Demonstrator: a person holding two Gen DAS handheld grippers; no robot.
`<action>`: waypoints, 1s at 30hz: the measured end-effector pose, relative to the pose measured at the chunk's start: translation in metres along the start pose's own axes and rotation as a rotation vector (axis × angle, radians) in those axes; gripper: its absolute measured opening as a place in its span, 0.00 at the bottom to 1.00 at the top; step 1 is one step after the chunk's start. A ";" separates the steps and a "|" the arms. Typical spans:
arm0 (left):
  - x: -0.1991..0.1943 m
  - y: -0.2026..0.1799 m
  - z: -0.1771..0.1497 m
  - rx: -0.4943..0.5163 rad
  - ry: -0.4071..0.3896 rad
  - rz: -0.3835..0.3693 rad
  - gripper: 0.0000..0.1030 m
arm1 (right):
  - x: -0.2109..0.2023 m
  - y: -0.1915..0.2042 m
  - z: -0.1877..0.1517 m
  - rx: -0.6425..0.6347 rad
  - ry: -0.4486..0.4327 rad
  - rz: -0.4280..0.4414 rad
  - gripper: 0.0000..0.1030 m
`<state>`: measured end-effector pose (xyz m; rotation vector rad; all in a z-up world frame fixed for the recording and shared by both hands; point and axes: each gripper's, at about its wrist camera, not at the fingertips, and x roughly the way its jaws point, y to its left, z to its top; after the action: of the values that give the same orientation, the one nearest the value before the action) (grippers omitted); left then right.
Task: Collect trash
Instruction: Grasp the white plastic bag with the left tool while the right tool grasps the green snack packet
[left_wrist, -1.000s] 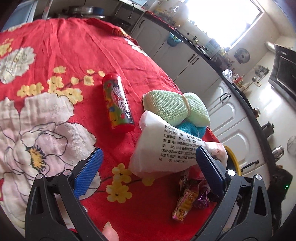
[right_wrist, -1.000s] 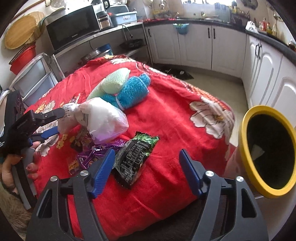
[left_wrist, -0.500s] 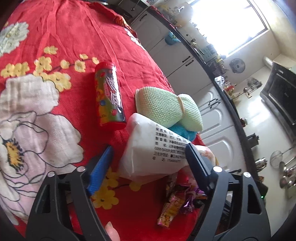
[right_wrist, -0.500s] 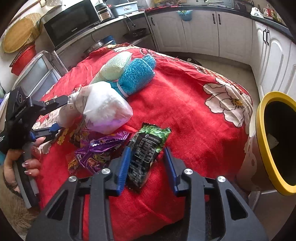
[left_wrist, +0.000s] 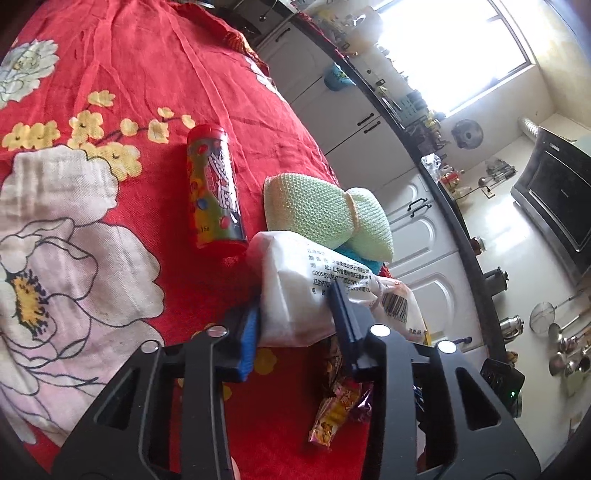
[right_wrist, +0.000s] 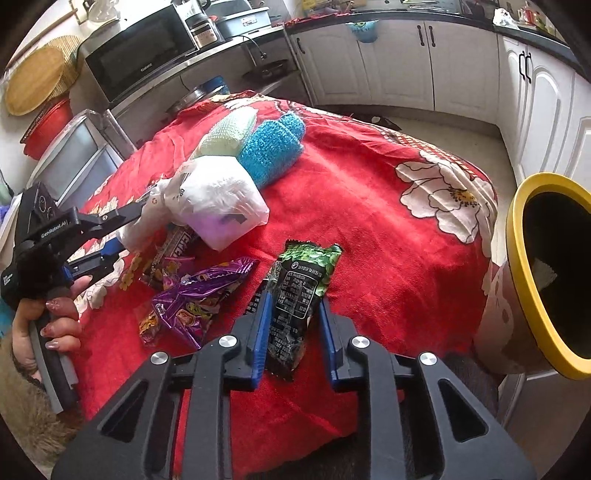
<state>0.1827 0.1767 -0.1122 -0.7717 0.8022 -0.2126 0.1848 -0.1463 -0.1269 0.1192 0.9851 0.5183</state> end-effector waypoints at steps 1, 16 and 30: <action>-0.002 -0.002 0.000 0.011 -0.003 -0.001 0.23 | 0.000 0.000 0.001 0.002 -0.003 0.000 0.21; -0.029 -0.064 -0.011 0.253 -0.092 0.061 0.12 | -0.034 -0.008 0.004 0.020 -0.078 0.002 0.14; -0.037 -0.098 -0.022 0.378 -0.130 0.084 0.11 | -0.058 -0.007 0.006 0.014 -0.135 -0.005 0.08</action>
<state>0.1513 0.1113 -0.0328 -0.3909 0.6444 -0.2283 0.1670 -0.1782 -0.0815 0.1622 0.8566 0.4921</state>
